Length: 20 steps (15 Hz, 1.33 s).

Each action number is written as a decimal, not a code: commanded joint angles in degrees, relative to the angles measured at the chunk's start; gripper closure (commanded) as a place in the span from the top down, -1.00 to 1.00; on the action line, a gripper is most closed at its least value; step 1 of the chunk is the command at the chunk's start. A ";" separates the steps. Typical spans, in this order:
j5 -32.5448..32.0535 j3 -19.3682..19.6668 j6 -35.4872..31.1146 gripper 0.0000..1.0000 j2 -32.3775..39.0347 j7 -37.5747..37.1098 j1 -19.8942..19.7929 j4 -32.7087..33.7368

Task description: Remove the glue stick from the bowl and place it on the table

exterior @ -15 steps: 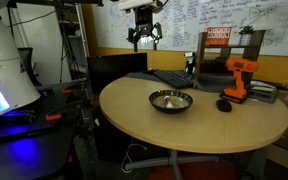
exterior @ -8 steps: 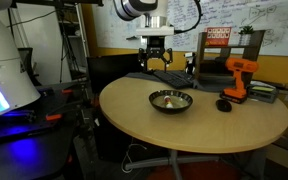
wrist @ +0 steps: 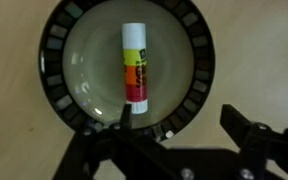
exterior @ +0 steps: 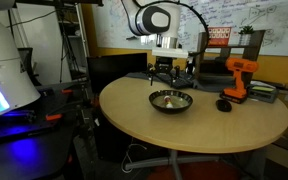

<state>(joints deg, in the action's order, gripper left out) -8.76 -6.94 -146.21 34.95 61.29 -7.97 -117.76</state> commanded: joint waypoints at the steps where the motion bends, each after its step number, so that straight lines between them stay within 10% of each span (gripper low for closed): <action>1: -0.81 -0.71 -0.09 1.00 3.97 1.44 -0.72 4.05; 7: -0.30 -1.13 -0.19 0.84 9.42 1.76 -2.59 8.64; 18: -0.64 -2.11 1.42 -0.82 14.56 1.93 -3.88 13.61; 20: 0.02 -2.64 2.57 -0.83 13.17 1.65 -4.20 12.67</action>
<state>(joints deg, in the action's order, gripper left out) -8.88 -8.20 -146.04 48.83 61.90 -11.04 -105.37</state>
